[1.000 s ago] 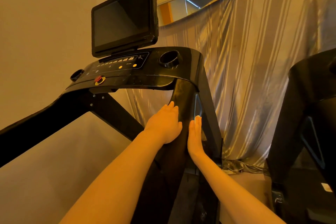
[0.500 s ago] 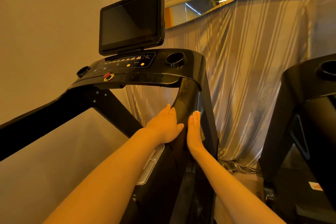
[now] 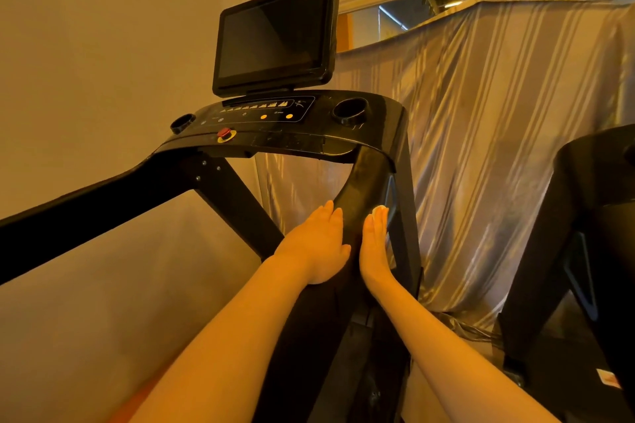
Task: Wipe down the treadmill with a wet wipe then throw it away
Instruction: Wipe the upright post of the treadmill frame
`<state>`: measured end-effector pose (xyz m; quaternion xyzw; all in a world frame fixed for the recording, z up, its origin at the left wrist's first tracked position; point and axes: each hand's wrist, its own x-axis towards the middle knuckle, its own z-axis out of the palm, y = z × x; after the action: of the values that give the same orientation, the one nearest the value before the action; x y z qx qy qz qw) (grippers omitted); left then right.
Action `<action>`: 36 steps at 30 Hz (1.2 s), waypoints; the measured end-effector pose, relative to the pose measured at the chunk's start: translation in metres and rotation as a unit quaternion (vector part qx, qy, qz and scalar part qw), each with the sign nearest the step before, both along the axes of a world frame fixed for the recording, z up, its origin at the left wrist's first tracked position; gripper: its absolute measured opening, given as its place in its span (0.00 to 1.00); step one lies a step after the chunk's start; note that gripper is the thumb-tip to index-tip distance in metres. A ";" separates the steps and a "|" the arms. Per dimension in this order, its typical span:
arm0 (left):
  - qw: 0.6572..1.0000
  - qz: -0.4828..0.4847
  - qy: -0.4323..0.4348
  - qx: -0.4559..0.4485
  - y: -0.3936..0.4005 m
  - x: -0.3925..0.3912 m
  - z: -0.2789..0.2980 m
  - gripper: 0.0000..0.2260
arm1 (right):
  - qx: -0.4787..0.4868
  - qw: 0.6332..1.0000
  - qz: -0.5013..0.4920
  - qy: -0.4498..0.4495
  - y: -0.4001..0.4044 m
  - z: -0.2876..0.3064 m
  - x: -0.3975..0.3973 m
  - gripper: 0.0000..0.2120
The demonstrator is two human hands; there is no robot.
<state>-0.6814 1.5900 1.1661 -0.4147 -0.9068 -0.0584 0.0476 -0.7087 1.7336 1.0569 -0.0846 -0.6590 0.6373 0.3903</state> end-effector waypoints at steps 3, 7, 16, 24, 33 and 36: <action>1.000 0.006 -0.005 0.007 0.000 0.003 0.001 0.30 | 0.019 1.000 0.008 0.015 0.001 -0.001 0.000 0.26; 1.000 0.005 -0.002 0.006 -0.001 0.006 0.003 0.30 | 0.084 0.996 0.005 0.027 0.010 0.005 -0.003 0.27; 1.000 0.008 -0.001 0.005 -0.003 0.008 0.004 0.31 | 0.267 0.964 0.013 -0.015 0.041 0.029 -0.010 0.26; 1.000 0.007 0.003 0.012 -0.004 0.012 0.007 0.28 | 0.300 0.953 0.039 0.017 0.030 0.016 0.007 0.26; 1.000 -0.006 0.003 -0.025 -0.039 0.032 0.004 0.28 | 0.349 0.934 0.026 -0.068 0.040 0.046 -0.007 0.23; 1.000 0.004 -0.016 0.005 -0.049 0.038 -0.001 0.29 | 0.341 0.937 0.040 -0.061 0.028 0.045 0.004 0.23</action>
<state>-0.6439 1.5413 1.1651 -0.4095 -0.9089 -0.0693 0.0359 -0.7047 1.7620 1.1021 0.0415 -0.8622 0.3832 0.3288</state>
